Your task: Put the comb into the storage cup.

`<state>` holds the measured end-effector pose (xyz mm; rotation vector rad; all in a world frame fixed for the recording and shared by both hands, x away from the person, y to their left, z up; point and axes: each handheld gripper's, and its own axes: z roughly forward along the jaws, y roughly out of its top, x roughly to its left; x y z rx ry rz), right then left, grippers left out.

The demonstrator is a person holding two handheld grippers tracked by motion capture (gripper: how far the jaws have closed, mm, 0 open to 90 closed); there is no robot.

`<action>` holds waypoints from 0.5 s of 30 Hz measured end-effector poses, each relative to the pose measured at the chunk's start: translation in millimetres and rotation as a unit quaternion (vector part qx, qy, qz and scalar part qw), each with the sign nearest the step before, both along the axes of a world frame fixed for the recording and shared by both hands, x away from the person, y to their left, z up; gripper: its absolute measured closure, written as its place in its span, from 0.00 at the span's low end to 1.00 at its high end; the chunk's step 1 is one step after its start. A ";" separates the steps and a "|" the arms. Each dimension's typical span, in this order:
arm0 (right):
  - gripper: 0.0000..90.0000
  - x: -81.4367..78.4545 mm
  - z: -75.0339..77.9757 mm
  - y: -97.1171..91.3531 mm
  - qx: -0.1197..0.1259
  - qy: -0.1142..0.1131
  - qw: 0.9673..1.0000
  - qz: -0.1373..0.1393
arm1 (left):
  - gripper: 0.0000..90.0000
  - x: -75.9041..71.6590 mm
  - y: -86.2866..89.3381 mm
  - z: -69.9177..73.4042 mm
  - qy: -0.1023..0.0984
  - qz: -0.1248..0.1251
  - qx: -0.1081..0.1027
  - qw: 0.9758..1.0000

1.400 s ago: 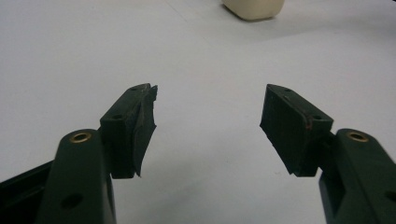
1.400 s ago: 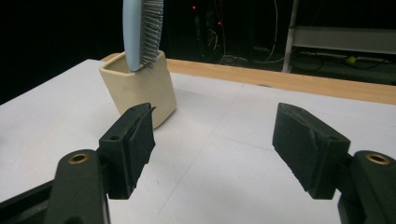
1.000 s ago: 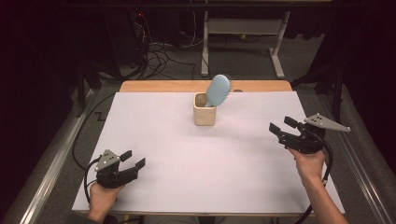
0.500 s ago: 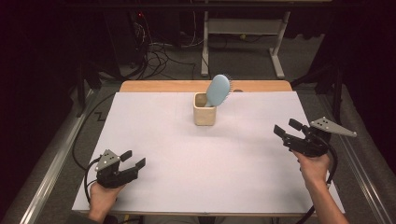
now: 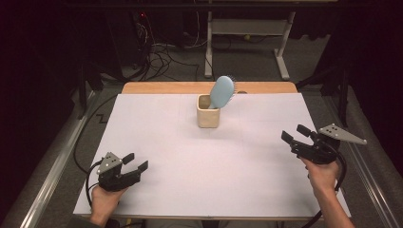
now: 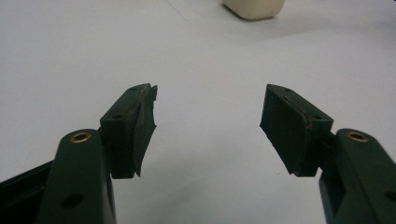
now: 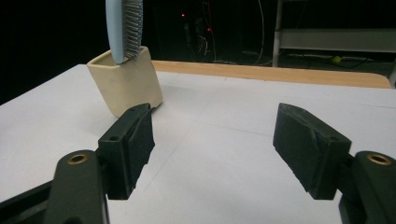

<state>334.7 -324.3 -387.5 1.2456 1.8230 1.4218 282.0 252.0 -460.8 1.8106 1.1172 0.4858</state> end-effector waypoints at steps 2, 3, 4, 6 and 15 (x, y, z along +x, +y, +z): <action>0.33 -1.8 -0.2 -0.5 0.002 -0.002 1.000 0.000 | 0.39 0.0 0.0 0.0 0.000 0.000 0.000 1.000; 0.33 -3.0 -0.1 -0.7 0.004 -0.003 1.000 0.000 | 0.39 -0.1 -0.1 0.0 0.000 0.000 0.001 1.000; 0.33 -3.7 -0.2 -0.7 0.005 -0.004 1.000 -0.001 | 0.39 -0.2 0.0 0.1 0.000 0.000 0.001 1.000; 0.33 -5.0 -0.6 -0.7 0.005 -0.005 1.000 -0.001 | 0.39 -0.1 0.0 0.0 0.000 0.000 0.001 1.000; 0.32 -8.9 -2.7 -1.8 0.011 -0.005 1.000 -0.001 | 0.39 -0.5 0.2 0.1 0.000 0.001 0.000 1.000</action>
